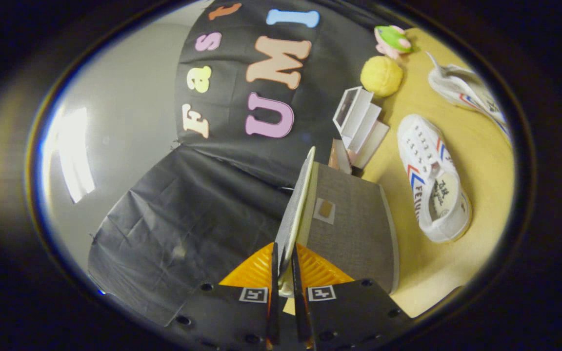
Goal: Open the storage box then place both shoes into the box .Put the left shoe in first, then the right shoe, with the right side of both shoes facing outward in a uniform manner.
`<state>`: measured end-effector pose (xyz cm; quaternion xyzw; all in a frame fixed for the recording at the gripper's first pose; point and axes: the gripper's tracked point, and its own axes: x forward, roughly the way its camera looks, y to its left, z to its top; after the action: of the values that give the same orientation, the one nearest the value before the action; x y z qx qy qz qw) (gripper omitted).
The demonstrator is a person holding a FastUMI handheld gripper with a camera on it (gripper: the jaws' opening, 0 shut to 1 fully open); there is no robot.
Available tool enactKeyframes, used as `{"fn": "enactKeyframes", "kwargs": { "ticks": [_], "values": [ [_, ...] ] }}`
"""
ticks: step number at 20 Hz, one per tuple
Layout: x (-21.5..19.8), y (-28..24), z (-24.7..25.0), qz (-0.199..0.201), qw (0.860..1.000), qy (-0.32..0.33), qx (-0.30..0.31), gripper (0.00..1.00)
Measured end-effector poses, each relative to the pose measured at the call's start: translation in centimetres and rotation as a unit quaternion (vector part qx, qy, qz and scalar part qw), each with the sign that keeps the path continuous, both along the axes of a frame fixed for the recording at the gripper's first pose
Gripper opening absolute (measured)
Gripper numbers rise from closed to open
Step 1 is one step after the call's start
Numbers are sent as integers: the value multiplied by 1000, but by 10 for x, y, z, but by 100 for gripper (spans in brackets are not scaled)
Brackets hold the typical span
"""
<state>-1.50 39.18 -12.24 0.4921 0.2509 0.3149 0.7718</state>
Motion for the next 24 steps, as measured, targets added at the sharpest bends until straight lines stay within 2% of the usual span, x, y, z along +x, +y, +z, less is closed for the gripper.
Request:
{"fn": "enactKeyframes", "kwargs": {
  "ticks": [7,13,19,24],
  "values": [
    [-6,34,81,17,991,-117,-54,19],
    [-29,105,131,59,970,-202,-122,20],
    [-57,191,136,108,955,-233,-146,20],
    [-68,232,133,118,945,-252,-170,20]
  ]
}}
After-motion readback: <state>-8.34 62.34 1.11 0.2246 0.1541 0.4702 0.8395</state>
